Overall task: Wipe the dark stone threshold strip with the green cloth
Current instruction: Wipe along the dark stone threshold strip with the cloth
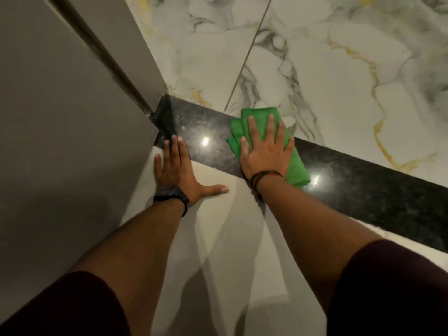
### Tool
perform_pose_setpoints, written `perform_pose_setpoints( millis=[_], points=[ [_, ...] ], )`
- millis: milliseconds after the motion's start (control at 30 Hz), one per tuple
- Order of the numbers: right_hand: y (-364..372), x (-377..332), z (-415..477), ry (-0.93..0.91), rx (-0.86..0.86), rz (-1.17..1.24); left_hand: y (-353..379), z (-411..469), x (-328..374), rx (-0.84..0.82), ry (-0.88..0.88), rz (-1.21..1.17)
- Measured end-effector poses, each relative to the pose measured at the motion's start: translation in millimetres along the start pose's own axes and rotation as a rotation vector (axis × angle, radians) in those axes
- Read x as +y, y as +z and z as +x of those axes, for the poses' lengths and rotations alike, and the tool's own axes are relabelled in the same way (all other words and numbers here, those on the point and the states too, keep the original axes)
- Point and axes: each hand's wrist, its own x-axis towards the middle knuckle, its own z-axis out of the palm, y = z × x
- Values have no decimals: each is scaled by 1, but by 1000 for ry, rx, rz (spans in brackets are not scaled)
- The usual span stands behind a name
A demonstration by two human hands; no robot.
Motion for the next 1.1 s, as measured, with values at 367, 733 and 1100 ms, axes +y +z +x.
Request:
perform_pose_setpoints(
  millis=[367, 733, 1100],
  points=[
    [3, -21, 22, -861, -76, -118, -5, 2, -1, -22, -90, -91],
    [12, -99, 37, -487, -27, -75, -3, 2, 2, -10, -126, -92],
    [5, -34, 0, -748, -117, -98, -9, 0, 2, -14, -134, -115]
  ],
)
